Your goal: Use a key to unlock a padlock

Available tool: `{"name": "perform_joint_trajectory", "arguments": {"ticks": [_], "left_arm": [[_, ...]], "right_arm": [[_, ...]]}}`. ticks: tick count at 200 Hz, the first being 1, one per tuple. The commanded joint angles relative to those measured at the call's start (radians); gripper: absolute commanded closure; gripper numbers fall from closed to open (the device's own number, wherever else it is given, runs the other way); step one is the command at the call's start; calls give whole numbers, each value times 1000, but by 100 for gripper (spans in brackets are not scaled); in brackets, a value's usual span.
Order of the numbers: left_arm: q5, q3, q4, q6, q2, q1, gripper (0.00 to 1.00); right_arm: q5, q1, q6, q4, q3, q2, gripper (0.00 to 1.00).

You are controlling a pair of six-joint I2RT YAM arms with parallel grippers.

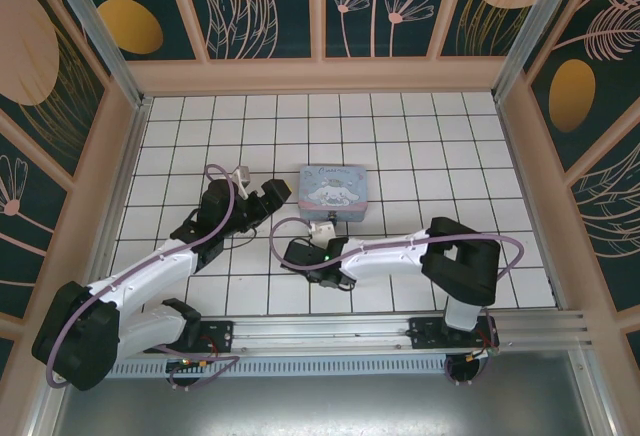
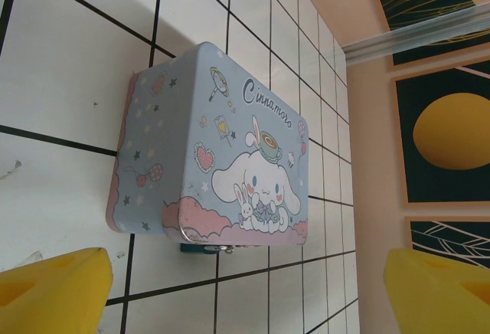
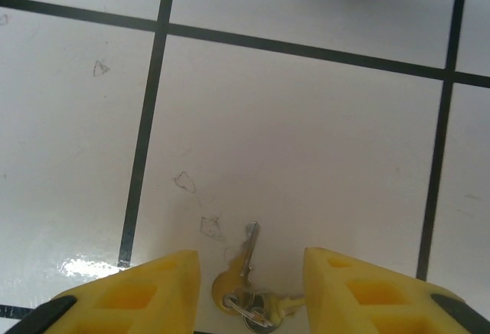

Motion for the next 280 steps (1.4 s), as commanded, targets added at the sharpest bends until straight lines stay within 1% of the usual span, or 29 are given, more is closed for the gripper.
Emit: {"name": "perform_joint_trajectory", "arguments": {"ticks": [1,20,53,78,95,122,167,215,249,280], "left_arm": [[12,1,33,-5,2,9,8],[12,0,30,-3,2,9,8],[10,2,28,-2,3,9,8],[10,3,25,-1,3,9,8],[10,2,21,-1,1,9,8],[9,-1,16,2,-2,9,8],[8,-4,15,10,9,9,8],[25,-9,16,31,12,9,8],[44,-12,17,45,21,10,8],[45,-24,27,40,23,9,8]], "right_arm": [[-29,1,-8,19,-27,17,62],[-42,6,-2,28,-42,20,67],[-65,18,11,46,-73,21,80],[-89,22,13,73,-98,19,100],[-105,17,14,114,-127,5,100],[-147,-8,-13,255,-213,-63,100],[-192,-43,-72,444,-321,-218,100],[-230,-88,-105,595,-452,-400,100],[-247,-127,-97,618,-514,-492,100],[-248,-128,-94,601,-513,-493,100]]}}
